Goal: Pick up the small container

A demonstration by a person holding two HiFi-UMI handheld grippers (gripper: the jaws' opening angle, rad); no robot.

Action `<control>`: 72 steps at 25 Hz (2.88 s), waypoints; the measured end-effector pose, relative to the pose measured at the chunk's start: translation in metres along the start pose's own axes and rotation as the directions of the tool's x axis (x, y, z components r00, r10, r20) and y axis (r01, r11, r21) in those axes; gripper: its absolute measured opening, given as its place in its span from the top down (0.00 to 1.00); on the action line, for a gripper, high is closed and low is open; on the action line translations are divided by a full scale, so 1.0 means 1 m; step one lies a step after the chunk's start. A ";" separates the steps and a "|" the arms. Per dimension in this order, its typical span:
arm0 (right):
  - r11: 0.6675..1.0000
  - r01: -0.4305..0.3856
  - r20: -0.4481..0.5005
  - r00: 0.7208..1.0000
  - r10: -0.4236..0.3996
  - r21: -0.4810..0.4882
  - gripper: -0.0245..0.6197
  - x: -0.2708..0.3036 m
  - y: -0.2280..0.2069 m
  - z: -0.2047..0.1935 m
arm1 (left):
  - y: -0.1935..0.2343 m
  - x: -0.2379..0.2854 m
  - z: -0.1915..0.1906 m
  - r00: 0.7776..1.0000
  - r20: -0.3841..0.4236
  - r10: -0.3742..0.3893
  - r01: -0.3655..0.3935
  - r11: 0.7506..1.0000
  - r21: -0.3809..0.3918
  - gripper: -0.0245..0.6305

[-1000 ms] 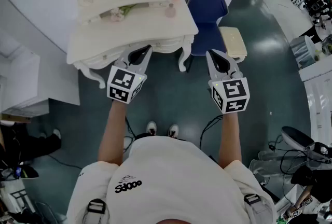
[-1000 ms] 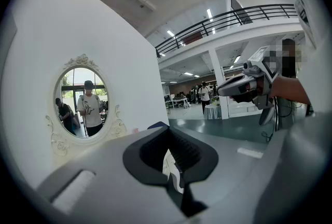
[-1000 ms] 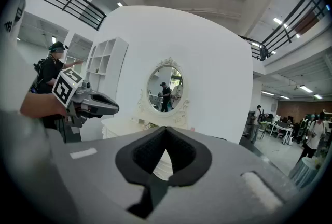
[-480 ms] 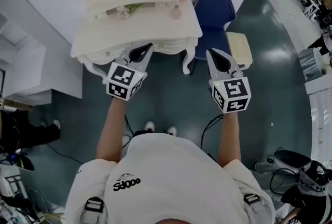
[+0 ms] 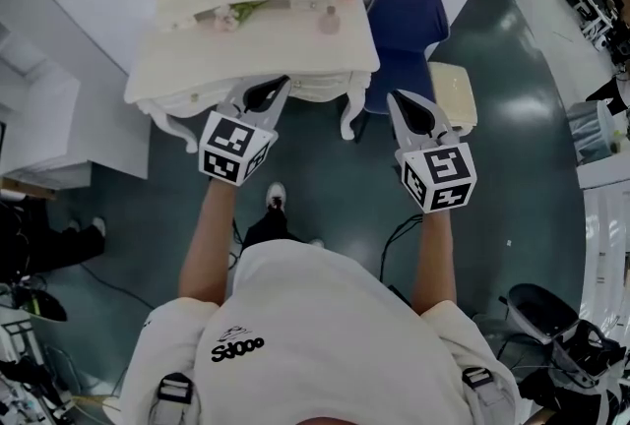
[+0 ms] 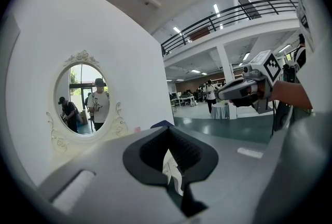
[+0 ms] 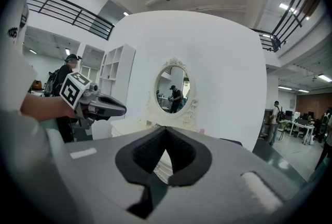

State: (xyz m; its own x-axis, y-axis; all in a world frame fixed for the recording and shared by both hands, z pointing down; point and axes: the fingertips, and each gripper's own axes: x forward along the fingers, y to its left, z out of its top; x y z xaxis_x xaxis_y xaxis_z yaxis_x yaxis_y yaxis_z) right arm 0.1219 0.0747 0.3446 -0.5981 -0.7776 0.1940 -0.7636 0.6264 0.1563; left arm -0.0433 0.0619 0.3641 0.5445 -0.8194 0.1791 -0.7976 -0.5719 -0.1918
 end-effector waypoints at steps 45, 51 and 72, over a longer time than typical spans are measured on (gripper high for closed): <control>0.981 0.112 -0.095 0.991 -0.097 0.161 0.96 0.321 -0.172 0.031 | 0.267 0.313 -0.016 0.968 -0.004 -0.249 0.248 0.964 -0.094 0.84; 0.974 0.129 -0.117 0.987 -0.108 0.187 0.96 0.335 -0.202 0.009 | 0.251 0.361 -0.053 0.944 -0.042 -0.328 0.317 0.934 -0.166 0.75; 0.923 0.163 -0.308 0.950 -0.052 0.348 0.96 0.306 -0.275 -0.121 | 0.194 0.501 -0.228 0.936 -0.235 -0.263 0.182 0.931 -0.316 0.59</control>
State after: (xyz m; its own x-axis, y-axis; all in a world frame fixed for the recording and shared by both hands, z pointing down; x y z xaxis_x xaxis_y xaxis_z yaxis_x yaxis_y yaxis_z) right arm 0.1779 -0.3287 0.4781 -0.4542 -0.7543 0.4741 -0.8870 0.4328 -0.1611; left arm 0.0151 -0.4509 0.6370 0.6580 -0.6077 0.4447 -0.7256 -0.6695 0.1588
